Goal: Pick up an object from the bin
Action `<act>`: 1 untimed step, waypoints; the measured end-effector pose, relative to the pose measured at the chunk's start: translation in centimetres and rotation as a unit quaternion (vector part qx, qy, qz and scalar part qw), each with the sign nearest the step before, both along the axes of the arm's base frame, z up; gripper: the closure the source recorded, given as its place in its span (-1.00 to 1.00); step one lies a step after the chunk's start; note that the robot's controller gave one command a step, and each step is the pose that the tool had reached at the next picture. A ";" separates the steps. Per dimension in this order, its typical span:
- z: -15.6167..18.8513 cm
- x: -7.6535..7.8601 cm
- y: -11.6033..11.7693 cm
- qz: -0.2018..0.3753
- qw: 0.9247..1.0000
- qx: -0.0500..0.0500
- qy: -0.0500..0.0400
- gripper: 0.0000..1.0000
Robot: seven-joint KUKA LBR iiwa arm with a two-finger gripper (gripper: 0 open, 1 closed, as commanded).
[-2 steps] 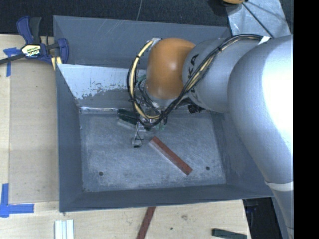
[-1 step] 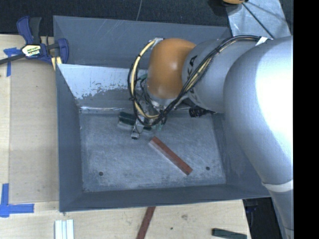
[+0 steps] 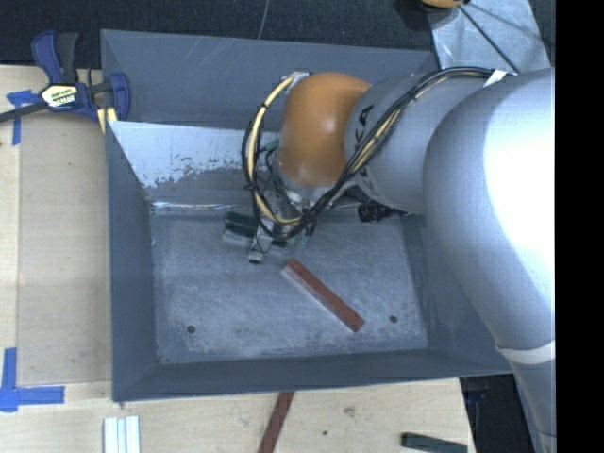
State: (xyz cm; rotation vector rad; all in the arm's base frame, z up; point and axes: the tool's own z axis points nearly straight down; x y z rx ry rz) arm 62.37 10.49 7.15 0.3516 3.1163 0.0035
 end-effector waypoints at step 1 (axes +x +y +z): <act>0.1 0.0 0.0 0.000 1.000 0.000 0.000 1.00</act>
Offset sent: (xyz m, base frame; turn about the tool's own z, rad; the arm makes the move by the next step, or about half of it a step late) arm 0.0000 0.0001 0.1026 0.0000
